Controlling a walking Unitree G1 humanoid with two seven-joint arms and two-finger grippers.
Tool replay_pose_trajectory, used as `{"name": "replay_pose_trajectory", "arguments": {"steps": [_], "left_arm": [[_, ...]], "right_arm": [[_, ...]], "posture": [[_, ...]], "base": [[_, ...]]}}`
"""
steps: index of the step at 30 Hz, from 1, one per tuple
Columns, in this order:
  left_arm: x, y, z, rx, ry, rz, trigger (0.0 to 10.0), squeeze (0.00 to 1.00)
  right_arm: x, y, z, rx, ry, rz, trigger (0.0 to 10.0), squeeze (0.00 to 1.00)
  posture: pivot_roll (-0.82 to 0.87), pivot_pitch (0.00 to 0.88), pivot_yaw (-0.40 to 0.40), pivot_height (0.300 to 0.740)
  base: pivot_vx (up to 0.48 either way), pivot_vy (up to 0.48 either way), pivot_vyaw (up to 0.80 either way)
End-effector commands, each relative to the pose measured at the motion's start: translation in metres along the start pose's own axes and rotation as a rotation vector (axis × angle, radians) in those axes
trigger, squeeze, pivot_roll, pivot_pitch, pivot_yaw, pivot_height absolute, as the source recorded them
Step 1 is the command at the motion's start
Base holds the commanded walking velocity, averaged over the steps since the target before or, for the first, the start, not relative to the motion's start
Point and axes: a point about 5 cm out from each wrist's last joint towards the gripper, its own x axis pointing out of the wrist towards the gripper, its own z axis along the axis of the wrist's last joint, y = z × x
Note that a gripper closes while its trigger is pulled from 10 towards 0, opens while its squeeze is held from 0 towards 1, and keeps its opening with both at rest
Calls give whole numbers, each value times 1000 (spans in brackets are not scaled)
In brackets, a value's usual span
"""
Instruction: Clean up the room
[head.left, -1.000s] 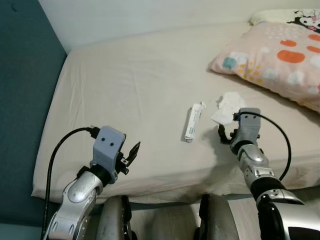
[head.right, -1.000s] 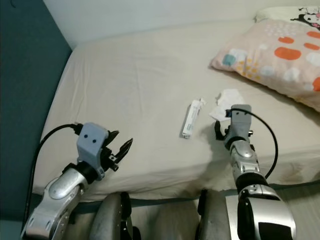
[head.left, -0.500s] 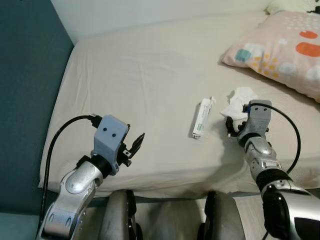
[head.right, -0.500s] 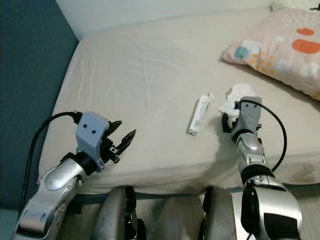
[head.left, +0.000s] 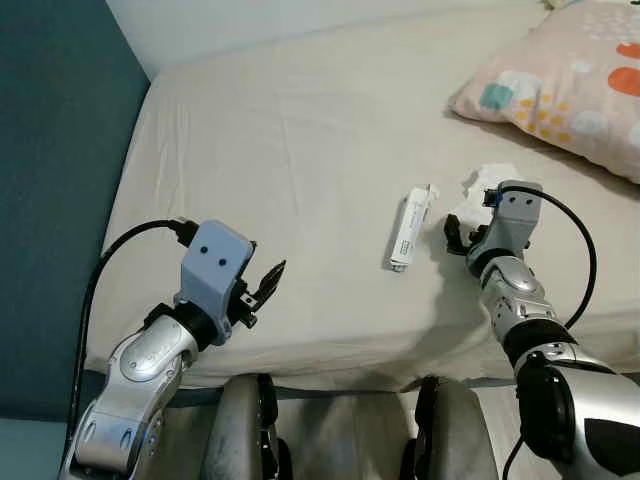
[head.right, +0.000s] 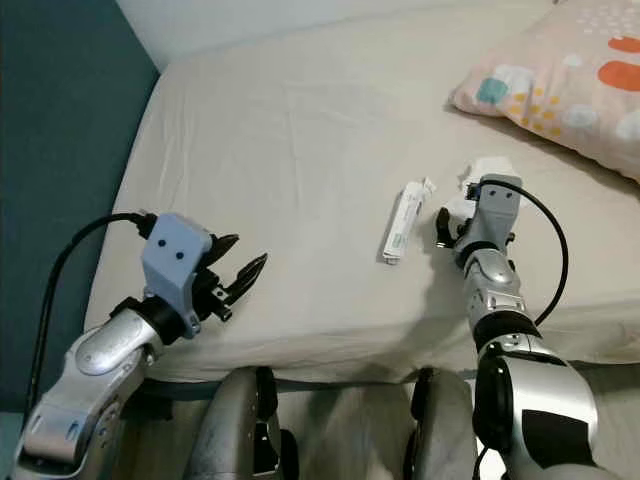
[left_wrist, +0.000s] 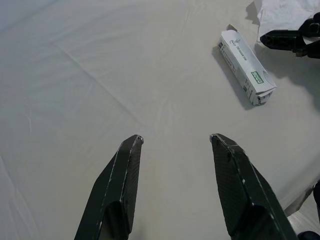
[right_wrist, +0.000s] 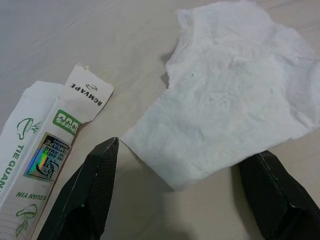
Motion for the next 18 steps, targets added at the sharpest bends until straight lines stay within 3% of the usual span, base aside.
{"name": "replay_pose_trajectory", "arguments": {"steps": [1,12,18], "left_arm": [[-4,1,-1,15,24,-7,10000,0],[-4,0,0,22,23,-14,10000,0],[-4,-1,0,26,26,-20,10000,0]], "right_arm": [[-2,2,-11,13,45,-2,10000,0],[-2,-2,-10,23,34,-18,10000,0],[-4,-11,-10,124,22,-85,10000,0]], "posture": [[345,444,143,569],[349,440,147,569],[348,438,149,569]], "base": [[0,0,0],[0,0,0],[0,0,0]]}}
